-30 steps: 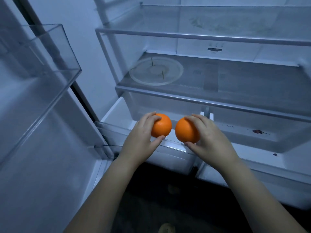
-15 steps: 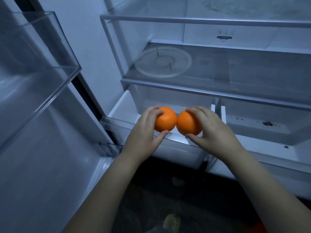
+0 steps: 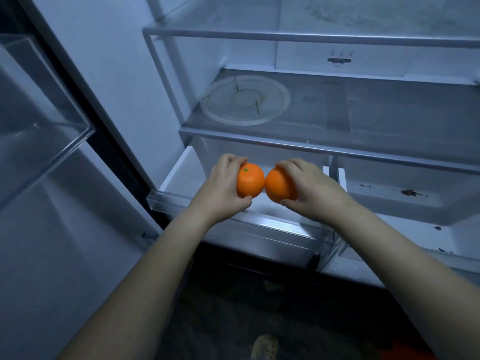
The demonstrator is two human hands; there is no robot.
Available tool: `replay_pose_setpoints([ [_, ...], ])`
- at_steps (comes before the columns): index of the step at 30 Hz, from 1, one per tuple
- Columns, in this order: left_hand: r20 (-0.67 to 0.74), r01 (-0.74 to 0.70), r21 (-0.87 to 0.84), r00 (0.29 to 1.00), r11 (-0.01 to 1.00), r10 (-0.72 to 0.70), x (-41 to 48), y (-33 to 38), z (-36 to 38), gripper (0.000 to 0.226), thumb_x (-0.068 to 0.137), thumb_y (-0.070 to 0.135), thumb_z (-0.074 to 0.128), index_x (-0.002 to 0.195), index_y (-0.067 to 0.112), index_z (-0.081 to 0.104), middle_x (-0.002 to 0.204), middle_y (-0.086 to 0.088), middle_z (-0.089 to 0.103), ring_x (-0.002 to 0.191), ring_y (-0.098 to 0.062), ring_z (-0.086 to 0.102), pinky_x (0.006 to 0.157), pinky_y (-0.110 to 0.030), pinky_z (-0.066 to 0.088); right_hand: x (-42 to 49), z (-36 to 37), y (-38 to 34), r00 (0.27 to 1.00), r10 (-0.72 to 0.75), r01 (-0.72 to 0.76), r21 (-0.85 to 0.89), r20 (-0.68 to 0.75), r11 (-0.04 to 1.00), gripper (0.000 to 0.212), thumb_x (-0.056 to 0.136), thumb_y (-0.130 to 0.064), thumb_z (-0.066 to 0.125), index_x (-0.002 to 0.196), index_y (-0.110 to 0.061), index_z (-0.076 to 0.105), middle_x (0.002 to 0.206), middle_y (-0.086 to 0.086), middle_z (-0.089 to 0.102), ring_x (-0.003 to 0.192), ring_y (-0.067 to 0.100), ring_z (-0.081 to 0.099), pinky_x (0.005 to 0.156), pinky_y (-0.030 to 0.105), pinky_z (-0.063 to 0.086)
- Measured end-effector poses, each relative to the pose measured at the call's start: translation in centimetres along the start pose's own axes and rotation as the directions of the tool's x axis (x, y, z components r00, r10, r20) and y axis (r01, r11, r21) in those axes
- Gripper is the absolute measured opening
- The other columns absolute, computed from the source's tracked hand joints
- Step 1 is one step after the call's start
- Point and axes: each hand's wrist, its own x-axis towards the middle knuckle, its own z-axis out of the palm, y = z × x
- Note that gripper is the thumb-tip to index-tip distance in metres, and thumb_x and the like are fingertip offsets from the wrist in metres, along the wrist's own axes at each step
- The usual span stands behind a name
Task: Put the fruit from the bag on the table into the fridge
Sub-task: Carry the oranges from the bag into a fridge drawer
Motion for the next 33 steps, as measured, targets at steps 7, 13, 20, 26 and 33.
replay_pose_setpoints([
  [7,0.313,-0.024,0.097,0.950,0.995,-0.007,4.4,-2.0,0.4,0.077,0.066,0.024,0.078,0.133,0.022,0.040,0.126,0.000,0.028,0.116,-0.021,0.039,0.088,-0.034,0.044,3.2,1.1,1.4,0.978,0.015,0.015,-0.145,0.206,0.989,0.087,0.074,-0.035,0.075,0.144,-0.015,0.028,0.137,0.007,0.032,0.123,0.026,0.038,0.089,0.040,0.046],
  [13,0.518,-0.097,0.259,0.854,0.961,-0.054,8.2,-2.9,2.1,0.079,0.069,0.025,0.080,0.135,0.021,0.036,0.133,-0.004,0.038,0.122,-0.024,0.038,0.091,-0.034,0.039,5.7,2.8,3.0,0.912,0.161,-0.066,-0.251,0.378,0.966,0.082,0.072,-0.042,0.075,0.137,-0.017,0.033,0.132,0.008,0.042,0.115,0.028,0.048,0.090,0.039,0.046],
  [20,0.684,-0.204,0.425,0.711,0.882,-0.164,11.1,-3.4,4.3,0.078,0.071,0.021,0.078,0.136,0.021,0.035,0.132,-0.005,0.043,0.113,-0.027,0.048,0.085,-0.035,0.044,8.5,4.7,2.9,0.745,0.377,-0.127,-0.439,0.550,0.890,0.080,0.077,-0.032,0.071,0.139,-0.012,0.023,0.132,0.013,0.041,0.115,0.032,0.050,0.085,0.037,0.047],
  [26,0.727,-0.234,0.454,0.655,0.860,-0.206,12.8,-3.3,5.4,0.081,0.071,0.023,0.079,0.137,0.019,0.034,0.131,-0.007,0.043,0.111,-0.029,0.051,0.087,-0.038,0.048,9.8,6.0,2.3,0.680,0.435,-0.124,-0.492,0.590,0.862,0.093,0.077,-0.028,0.073,0.146,-0.013,0.012,0.140,0.013,0.036,0.120,0.034,0.048,0.091,0.041,0.048],
  [33,0.679,-0.259,0.386,0.730,0.885,-0.082,11.8,-4.3,6.6,0.081,0.066,0.024,0.083,0.131,0.013,0.036,0.128,-0.009,0.042,0.113,-0.028,0.048,0.077,-0.030,0.038,9.2,7.0,2.2,0.711,0.403,-0.151,-0.435,0.576,0.888,0.080,0.076,-0.026,0.073,0.137,-0.009,0.025,0.131,0.015,0.043,0.115,0.032,0.050,0.084,0.038,0.045],
])
